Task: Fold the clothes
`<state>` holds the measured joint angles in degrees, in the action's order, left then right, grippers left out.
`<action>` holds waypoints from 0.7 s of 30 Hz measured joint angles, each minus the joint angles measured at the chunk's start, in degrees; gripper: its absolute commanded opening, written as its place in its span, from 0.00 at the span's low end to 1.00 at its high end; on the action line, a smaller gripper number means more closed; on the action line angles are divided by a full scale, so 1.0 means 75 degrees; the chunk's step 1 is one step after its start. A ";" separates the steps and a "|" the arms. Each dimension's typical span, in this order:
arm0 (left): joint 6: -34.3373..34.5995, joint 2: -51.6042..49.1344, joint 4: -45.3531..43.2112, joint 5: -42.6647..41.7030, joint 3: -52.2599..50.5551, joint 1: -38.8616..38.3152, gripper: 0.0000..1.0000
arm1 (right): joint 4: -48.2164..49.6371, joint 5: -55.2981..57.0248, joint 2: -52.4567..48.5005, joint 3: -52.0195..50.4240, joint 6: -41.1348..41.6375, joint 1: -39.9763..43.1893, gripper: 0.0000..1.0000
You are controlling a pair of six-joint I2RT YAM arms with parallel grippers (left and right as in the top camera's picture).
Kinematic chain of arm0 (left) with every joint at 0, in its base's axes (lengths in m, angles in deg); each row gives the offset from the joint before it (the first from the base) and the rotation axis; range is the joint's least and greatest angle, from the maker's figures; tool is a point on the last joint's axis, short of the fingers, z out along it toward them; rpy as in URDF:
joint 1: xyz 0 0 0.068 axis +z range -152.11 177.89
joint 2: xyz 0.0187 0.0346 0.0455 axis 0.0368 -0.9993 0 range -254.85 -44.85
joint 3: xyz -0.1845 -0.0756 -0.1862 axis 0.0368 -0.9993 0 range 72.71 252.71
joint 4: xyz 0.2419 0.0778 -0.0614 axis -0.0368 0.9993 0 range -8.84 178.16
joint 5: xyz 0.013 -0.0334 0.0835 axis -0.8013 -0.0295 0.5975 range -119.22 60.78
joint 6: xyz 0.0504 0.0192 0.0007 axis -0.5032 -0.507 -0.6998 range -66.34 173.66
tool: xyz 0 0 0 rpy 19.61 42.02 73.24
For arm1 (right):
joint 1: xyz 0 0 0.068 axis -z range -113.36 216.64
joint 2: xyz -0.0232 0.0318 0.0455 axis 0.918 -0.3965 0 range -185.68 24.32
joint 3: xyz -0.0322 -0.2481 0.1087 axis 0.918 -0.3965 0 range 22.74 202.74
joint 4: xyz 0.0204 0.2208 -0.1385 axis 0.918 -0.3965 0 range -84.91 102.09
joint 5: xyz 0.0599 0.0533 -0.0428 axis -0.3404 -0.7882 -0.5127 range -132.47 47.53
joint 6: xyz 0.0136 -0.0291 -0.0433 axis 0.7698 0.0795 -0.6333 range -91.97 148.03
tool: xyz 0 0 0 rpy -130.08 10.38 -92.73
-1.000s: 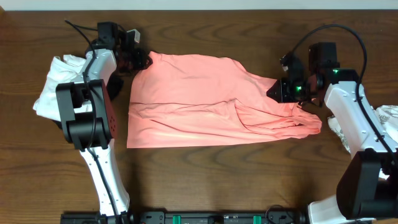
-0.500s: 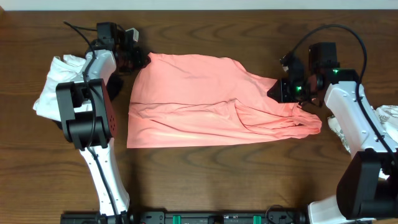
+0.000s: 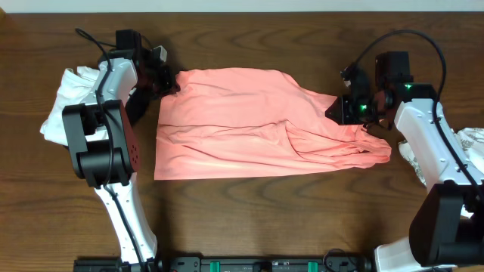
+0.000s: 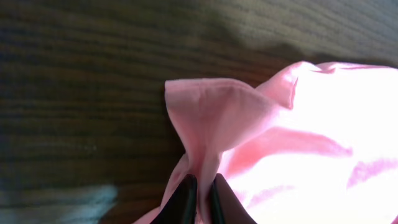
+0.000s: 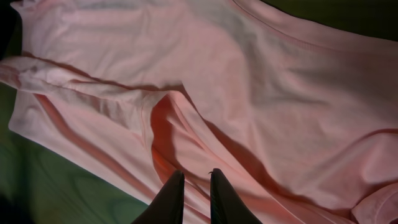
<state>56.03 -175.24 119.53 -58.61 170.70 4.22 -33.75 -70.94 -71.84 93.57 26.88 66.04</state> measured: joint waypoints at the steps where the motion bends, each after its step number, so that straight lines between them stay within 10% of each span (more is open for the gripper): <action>1: 0.0000 0.0003 0.0047 0.0000 0.0000 0.0000 0.10 | -0.0003 0.0000 0.0000 0.0000 0.0000 0.0000 0.15; 21: 0.0000 0.0443 0.0017 -0.0003 -0.0006 -0.0017 0.06 | 0.0026 0.0000 0.0000 0.0000 0.0000 0.0000 0.14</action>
<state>56.03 -171.92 119.67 -58.63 170.66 4.09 -33.55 -70.94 -71.84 93.57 26.88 66.04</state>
